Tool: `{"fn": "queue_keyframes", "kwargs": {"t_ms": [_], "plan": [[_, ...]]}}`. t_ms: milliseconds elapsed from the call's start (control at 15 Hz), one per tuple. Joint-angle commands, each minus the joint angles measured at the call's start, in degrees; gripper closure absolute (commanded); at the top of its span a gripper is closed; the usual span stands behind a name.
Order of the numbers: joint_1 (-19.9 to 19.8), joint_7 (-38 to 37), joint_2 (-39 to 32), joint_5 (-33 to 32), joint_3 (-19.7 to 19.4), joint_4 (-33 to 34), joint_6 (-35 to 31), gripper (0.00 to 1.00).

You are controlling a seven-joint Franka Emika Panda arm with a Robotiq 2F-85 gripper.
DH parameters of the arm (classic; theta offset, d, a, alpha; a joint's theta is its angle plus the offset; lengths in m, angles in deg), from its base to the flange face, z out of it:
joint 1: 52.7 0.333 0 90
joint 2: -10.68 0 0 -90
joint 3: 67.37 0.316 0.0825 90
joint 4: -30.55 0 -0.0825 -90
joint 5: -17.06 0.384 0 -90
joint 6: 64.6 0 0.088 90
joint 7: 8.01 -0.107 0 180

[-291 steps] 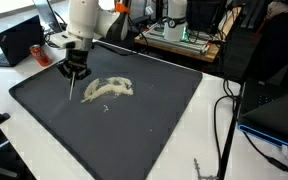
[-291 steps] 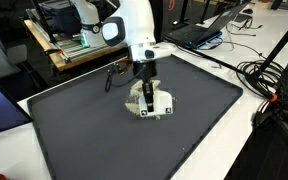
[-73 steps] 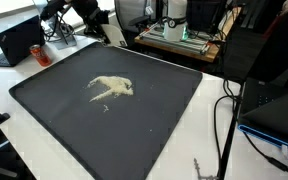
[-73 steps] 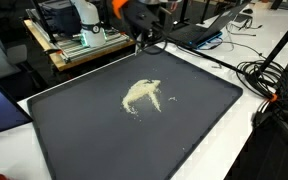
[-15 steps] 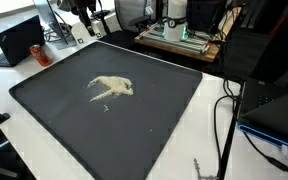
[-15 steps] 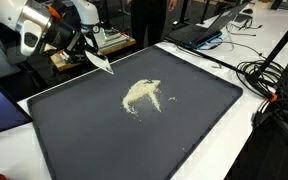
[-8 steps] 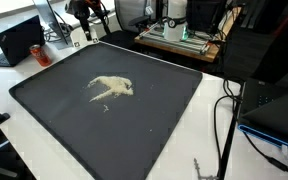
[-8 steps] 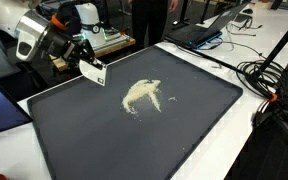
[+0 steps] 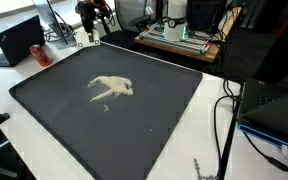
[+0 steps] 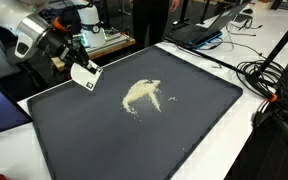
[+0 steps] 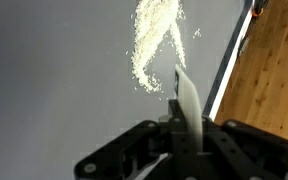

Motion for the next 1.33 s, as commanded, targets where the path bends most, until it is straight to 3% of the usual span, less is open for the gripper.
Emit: {"fn": "queue_keyframes", "kwargs": {"t_ms": [0, 400, 600, 1267], "plan": [[2.07, -2.49, 4.57, 1.78, -0.88, -5.06, -4.05, 0.99], [3.73, -5.16, 8.24, 0.23, -0.85, -9.24, -8.67, 0.99], [4.07, -10.31, 8.71, -1.51, -1.14, -10.39, -10.4, 0.99], [3.71, -15.03, 10.68, -1.81, -2.37, -13.56, -11.27, 0.99]]}}
